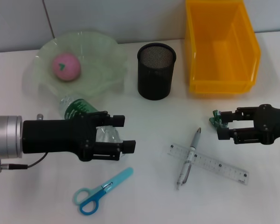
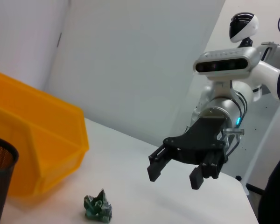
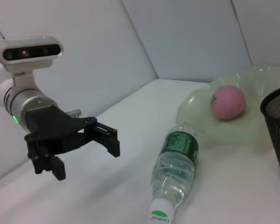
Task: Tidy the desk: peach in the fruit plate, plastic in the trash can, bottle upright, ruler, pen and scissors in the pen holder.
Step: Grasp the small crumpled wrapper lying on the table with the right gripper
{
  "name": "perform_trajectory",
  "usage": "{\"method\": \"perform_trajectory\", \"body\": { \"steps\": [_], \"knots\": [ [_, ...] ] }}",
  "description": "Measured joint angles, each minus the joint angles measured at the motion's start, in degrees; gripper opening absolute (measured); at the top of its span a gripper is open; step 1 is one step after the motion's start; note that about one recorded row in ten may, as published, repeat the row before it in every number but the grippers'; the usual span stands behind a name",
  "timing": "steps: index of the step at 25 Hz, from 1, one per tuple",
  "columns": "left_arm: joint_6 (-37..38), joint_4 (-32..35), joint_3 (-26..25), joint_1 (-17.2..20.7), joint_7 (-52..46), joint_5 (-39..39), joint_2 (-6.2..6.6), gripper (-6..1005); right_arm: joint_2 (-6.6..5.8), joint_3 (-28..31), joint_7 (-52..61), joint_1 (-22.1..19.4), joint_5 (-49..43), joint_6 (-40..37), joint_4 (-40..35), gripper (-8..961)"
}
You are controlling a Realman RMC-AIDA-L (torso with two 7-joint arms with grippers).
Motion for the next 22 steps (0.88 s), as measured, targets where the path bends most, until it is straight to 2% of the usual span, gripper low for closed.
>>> {"method": "perform_trajectory", "body": {
  "steps": [4, 6, 9, 10, 11, 12, 13, 15, 16, 19, 20, 21, 22],
  "knots": [
    [-0.54, -0.27, 0.10, 0.48, 2.06, 0.00, -0.27, 825, 0.33, 0.19, 1.18, 0.33, 1.48, 0.07, -1.07, 698],
    [-1.17, -0.55, 0.26, 0.49, 2.98, 0.00, -0.41, 824, 0.38, 0.08, 5.70, 1.40, 2.22, 0.42, -3.89, 697],
    [-2.01, -0.69, 0.23, 0.48, 3.51, 0.00, -0.56, 823, -0.47, -0.34, 15.72, 4.98, -0.14, -0.02, -8.74, 695],
    [-2.53, -0.84, 0.07, 0.51, 3.87, 0.00, -0.73, 823, -1.68, -0.37, 22.10, 8.66, -3.55, -1.83, -11.45, 695],
    [-2.53, -0.84, 0.07, 0.51, 3.87, 0.00, -0.73, 823, -1.68, -0.37, 22.10, 8.66, -3.55, -1.83, -11.45, 695],
    [-2.94, -0.97, -0.09, 0.55, 4.33, -0.01, -0.90, 823, -2.63, -0.41, 26.48, 12.13, -7.38, -3.48, -13.03, 695],
    [-2.94, -0.97, -0.09, 0.55, 4.33, -0.01, -0.90, 822, -2.63, -0.41, 26.48, 12.13, -7.38, -3.48, -13.03, 695],
    [-3.64, -1.15, -0.15, 0.57, 4.67, -0.02, -0.92, 822, -3.46, -1.78, 30.85, 17.47, -15.58, -4.70, -13.96, 695],
    [-3.64, -1.15, -0.15, 0.57, 4.67, -0.02, -0.92, 822, -3.46, -1.78, 30.85, 17.47, -15.58, -4.70, -13.96, 695],
    [-4.04, -1.21, -0.15, 0.53, 4.71, -0.03, -0.93, 821, -3.61, -5.24, 33.52, 21.22, -23.75, -4.22, -14.05, 695],
    [-4.21, -1.22, -0.18, 0.44, 4.71, -0.04, -0.93, 821, -3.35, -8.03, 35.23, 22.71, -27.95, -3.40, -14.08, 695],
    [-4.21, -1.22, -0.18, 0.44, 4.71, -0.04, -0.93, 820, -3.35, -8.03, 35.23, 22.71, -27.95, -3.40, -14.08, 694],
    [-4.60, -1.23, -0.21, 0.34, 4.71, -0.04, -0.93, 820, -3.06, -10.91, 37.18, 23.56, -30.83, -1.64, -14.11, 694]
  ]
}}
